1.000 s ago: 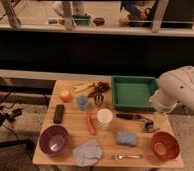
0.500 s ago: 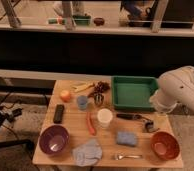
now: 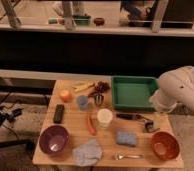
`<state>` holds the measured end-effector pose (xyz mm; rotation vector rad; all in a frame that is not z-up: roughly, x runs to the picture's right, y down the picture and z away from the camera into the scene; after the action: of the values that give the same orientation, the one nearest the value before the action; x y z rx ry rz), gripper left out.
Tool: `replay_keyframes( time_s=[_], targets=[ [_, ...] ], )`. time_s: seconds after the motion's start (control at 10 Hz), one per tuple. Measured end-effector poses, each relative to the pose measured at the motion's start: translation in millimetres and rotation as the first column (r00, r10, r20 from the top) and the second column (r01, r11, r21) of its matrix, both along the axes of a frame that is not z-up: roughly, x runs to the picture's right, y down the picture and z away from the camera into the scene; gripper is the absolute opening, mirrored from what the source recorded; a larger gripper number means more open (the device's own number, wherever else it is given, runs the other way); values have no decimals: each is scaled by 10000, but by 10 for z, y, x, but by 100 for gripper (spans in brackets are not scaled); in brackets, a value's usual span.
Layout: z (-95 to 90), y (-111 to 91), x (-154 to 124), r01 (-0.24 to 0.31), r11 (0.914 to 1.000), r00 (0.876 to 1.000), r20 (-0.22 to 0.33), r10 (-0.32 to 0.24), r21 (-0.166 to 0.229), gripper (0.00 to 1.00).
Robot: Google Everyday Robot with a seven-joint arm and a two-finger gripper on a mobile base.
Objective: Place grapes in red bowl
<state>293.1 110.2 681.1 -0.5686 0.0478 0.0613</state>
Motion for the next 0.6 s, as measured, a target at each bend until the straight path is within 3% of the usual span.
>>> replay_keyframes(
  time_s=[0.2, 0.6],
  targets=[
    [62, -71, -97, -128, 9997, 9998, 170, 124, 214, 80],
    [306, -355, -554, -135, 9976, 9959, 907, 74, 679, 80]
  ],
)
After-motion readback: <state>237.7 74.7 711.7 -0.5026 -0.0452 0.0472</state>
